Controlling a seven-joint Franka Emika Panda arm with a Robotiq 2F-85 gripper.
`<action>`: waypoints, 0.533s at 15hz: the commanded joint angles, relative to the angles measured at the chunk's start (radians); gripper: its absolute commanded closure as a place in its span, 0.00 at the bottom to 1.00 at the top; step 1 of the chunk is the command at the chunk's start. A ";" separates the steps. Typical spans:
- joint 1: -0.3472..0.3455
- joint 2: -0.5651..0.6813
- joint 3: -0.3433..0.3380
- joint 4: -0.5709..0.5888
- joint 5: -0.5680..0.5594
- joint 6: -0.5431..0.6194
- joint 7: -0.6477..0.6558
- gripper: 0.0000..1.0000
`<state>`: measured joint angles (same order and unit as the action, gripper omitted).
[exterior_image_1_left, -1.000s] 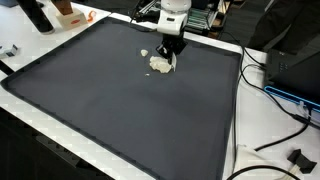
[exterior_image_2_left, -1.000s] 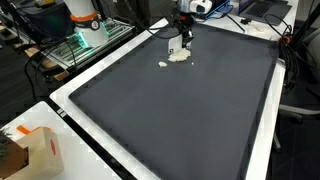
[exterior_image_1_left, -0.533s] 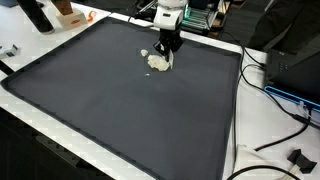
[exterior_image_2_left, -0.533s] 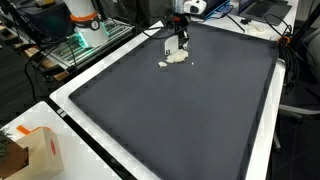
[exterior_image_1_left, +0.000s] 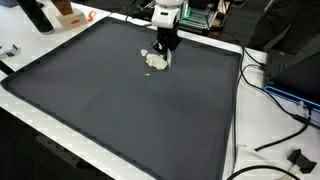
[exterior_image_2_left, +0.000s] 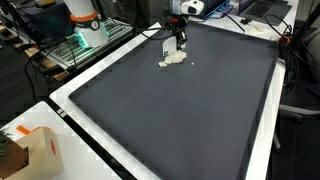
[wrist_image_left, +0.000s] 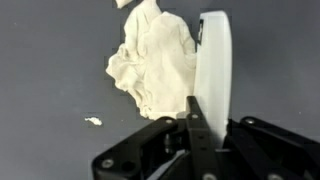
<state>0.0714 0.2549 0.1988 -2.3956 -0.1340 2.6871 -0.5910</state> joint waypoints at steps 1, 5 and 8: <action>-0.020 0.062 0.008 0.014 -0.013 0.124 -0.067 0.99; -0.065 0.098 0.065 0.035 0.064 0.195 -0.158 0.99; -0.075 0.117 0.082 0.061 0.072 0.187 -0.168 0.99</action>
<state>0.0234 0.2948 0.2513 -2.3704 -0.0889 2.8329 -0.7181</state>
